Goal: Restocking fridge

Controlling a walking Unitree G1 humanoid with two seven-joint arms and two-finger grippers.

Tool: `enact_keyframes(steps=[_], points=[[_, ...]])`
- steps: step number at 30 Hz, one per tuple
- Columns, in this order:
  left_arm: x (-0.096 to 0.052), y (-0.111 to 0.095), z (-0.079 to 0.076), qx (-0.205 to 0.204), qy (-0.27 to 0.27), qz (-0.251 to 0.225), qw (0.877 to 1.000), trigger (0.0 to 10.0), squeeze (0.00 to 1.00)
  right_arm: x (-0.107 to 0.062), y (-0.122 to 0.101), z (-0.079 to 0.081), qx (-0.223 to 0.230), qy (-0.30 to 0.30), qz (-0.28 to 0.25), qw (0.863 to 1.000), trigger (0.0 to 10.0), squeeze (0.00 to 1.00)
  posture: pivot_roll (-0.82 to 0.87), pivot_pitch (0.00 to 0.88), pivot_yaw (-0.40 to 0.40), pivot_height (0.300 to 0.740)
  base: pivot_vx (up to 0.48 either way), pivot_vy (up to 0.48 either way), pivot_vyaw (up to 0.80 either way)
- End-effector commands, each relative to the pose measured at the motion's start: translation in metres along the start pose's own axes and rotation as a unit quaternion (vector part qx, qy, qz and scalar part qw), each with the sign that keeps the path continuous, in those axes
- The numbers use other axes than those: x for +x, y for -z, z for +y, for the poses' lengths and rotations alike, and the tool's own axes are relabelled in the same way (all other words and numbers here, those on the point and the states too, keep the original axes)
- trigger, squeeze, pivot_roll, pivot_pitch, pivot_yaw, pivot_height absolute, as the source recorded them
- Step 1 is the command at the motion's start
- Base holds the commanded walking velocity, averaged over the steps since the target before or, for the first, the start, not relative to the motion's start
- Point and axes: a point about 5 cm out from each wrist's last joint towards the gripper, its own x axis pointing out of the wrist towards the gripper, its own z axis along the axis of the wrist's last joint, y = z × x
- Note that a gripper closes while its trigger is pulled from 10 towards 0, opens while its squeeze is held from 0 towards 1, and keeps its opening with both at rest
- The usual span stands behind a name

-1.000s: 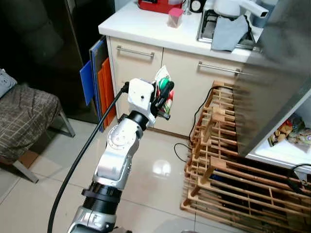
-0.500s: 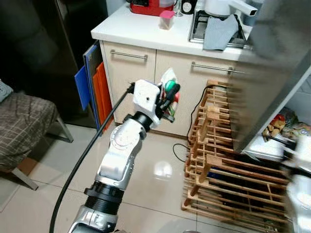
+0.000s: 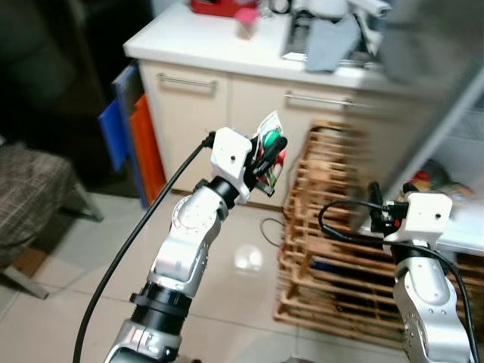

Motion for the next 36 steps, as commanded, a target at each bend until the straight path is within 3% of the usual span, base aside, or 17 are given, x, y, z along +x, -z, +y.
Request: enact_keyframes(steps=[1, 10, 20, 24, 27, 28, 30, 34, 36], points=[[0.003, -0.008, 0.0, 0.002, 0.009, -0.016, 1.0, 10.0, 0.0, -0.006, -0.003, -0.005, -0.002, 0.004, -0.012, 1.0, 10.0, 0.0, -0.12, 0.0, -0.009, 0.74, 0.0, 0.0, -0.73], [0.003, -0.008, 0.0, 0.001, 0.013, -0.018, 1.0, 10.0, 0.0, -0.021, 0.01, -0.019, -0.006, 0.035, 0.016, 0.999, 10.0, 0.0, -0.13, 0.0, -0.015, 0.74, 0.0, 0.0, -0.71], [0.004, -0.009, -0.001, -0.001, 0.021, -0.021, 1.0, 10.0, 0.0, -0.041, 0.03, -0.067, -0.065, 0.164, 0.069, 0.982, 10.0, 0.0, -0.14, 0.0, -0.011, 0.74, 0.0, 0.0, -0.29], [0.005, -0.009, -0.001, -0.001, 0.022, -0.021, 1.0, 10.0, 0.0, -0.041, 0.031, -0.073, -0.069, 0.176, 0.075, 0.979, 10.0, 0.0, -0.14, 0.0, -0.009, 0.74, 0.0, 0.0, 0.0], [0.007, -0.005, 0.002, 0.012, 0.005, -0.011, 1.0, 10.0, 0.0, -0.021, 0.014, -0.035, -0.026, 0.087, 0.023, 0.996, 10.0, 0.0, -0.14, 0.0, -0.004, 0.74, 0.0, 0.0, 0.0], [0.007, -0.005, 0.002, 0.012, 0.005, -0.011, 1.0, 10.0, 0.0, -0.021, 0.014, -0.035, -0.026, 0.087, 0.023, 0.996, 10.0, 0.0, -0.14, 0.0, -0.004, 0.74, 0.0, 0.0, 0.0], [0.009, -0.004, 0.002, 0.015, 0.0, -0.009, 1.0, 10.0, 0.0, -0.013, 0.003, -0.013, -0.008, 0.039, -0.003, 0.999, 10.0, 0.0, -0.14, 0.0, -0.005, 0.74, 0.0, 0.0, 0.0], [0.011, -0.004, -0.001, 0.01, 0.006, -0.012, 1.0, 10.0, 0.0, -0.007, -0.004, 0.002, 0.014, 0.007, -0.017, 1.0, 10.0, 0.0, -0.13, 0.0, -0.008, 0.74, 0.0, 0.0, 0.0], [0.016, -0.004, -0.007, 0.001, 0.016, -0.013, 1.0, 10.0, 0.0, 0.0, -0.011, 0.018, 0.035, -0.034, -0.028, 0.998, 10.0, 0.0, -0.13, 0.0, -0.004, 0.74, 0.313, -0.358, 0.0]])
